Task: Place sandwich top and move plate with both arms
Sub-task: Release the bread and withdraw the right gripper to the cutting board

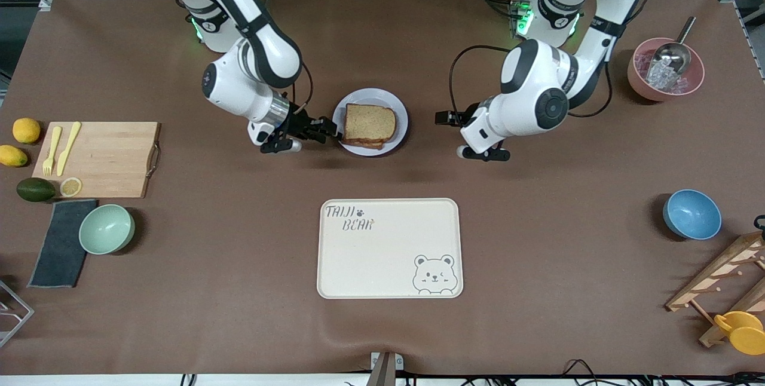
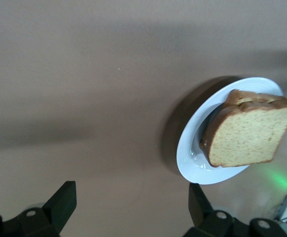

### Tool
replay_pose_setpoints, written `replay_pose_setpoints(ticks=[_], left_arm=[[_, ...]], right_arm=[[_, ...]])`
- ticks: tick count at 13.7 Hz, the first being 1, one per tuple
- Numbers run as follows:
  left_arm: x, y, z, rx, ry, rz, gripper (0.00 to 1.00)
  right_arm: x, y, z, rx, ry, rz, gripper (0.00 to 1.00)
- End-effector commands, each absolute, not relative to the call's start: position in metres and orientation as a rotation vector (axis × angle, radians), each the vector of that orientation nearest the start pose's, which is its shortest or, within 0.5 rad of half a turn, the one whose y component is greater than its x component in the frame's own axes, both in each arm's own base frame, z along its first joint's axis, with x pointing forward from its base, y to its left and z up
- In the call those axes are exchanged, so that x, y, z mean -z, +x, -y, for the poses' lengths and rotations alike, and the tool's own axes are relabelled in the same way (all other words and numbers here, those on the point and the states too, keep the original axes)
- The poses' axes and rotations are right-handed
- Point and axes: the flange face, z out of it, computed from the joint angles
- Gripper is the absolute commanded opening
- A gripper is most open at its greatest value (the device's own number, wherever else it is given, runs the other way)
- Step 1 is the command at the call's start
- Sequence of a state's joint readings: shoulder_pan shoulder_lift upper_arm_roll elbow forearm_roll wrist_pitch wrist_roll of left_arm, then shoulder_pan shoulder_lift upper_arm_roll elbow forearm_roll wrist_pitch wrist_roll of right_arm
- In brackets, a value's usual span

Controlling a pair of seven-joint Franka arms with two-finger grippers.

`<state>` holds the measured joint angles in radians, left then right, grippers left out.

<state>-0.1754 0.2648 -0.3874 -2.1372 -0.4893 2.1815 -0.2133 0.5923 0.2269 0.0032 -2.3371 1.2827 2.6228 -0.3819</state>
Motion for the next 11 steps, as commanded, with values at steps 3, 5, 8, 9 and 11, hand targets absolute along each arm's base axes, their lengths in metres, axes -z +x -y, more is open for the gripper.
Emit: replay_pose_setpoints(ticks=[3,5,8,9,11], left_arm=[[-0.231,0.444,0.32,-0.751,-3.431,-0.072,1.0],[-0.215,0.444,0.325,-0.76,-3.485,-0.045,1.0],[-0.208,0.434,0.344,-0.795,-3.565,0.009,1.0],[-0.202,0.426,0.357,-0.791,-3.574,0.023,1.0],[-0.184,0.417,0.368,-0.772,-3.568,0.026,1.0]], right_arm=[[-0.258,0.472,-0.219,-0.053,-2.478,-0.136,0.66],[-0.27,0.496,-0.186,-0.103,-2.473,-0.083,0.66],[-0.297,0.528,-0.137,-0.169,-2.49,0.02,0.66],[-0.305,0.537,-0.119,-0.184,-2.5,0.039,0.66],[-0.329,0.554,-0.082,-0.227,-2.534,0.107,0.66]])
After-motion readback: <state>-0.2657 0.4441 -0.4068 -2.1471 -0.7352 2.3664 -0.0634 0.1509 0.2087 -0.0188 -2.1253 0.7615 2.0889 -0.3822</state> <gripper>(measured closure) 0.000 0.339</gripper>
